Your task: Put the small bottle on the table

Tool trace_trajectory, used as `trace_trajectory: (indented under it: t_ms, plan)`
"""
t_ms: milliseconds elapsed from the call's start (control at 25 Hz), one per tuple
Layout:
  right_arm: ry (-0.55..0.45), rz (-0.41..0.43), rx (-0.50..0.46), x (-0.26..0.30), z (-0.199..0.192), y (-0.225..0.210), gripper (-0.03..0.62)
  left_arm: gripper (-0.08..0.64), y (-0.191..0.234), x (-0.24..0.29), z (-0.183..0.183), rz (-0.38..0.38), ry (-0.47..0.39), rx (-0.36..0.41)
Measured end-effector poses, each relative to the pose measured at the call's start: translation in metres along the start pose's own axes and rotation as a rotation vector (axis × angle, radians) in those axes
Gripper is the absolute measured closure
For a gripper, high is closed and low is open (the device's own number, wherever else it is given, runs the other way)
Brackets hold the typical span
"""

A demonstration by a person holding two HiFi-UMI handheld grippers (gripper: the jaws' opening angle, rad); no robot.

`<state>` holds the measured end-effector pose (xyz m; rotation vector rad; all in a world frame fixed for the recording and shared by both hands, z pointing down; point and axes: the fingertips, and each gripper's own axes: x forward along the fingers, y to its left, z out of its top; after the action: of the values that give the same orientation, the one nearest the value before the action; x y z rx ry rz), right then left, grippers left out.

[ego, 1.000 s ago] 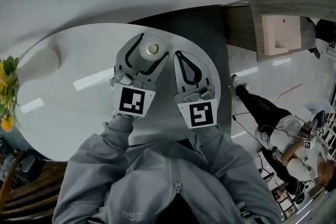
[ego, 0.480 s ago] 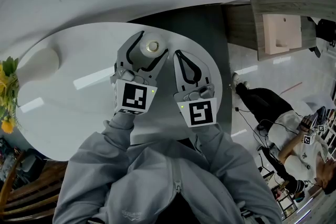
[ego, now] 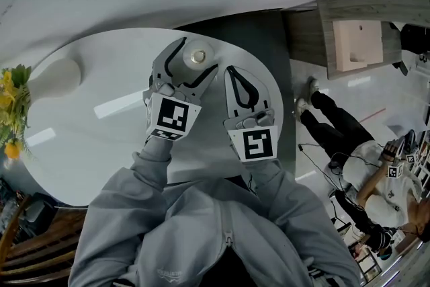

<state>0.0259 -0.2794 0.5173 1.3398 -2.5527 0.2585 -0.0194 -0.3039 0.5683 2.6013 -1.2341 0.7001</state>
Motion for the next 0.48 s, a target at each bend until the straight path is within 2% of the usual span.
trace_trajectory:
  t_ms: [80, 240, 360, 440, 480]
  plan:
    - [-0.004, -0.005, -0.002, -0.004, 0.005, 0.001, 0.565, 0.19, 0.001, -0.005, 0.001, -0.002, 0.004, -0.014]
    - [-0.018, -0.022, -0.007, -0.018, 0.018, 0.004, 0.565, 0.19, 0.004, -0.031, 0.014, 0.003, -0.052, -0.043]
    - [-0.03, -0.034, -0.012, -0.031, 0.032, 0.008, 0.565, 0.19, 0.008, -0.059, 0.03, 0.038, -0.107, -0.066]
    - [-0.042, -0.038, -0.034, -0.041, 0.041, 0.011, 0.566, 0.196, 0.009, -0.077, 0.045, 0.078, -0.148, -0.055]
    - [-0.053, -0.04, -0.045, -0.045, 0.048, 0.012, 0.565, 0.24, 0.01, -0.085, 0.054, 0.103, -0.165, -0.047]
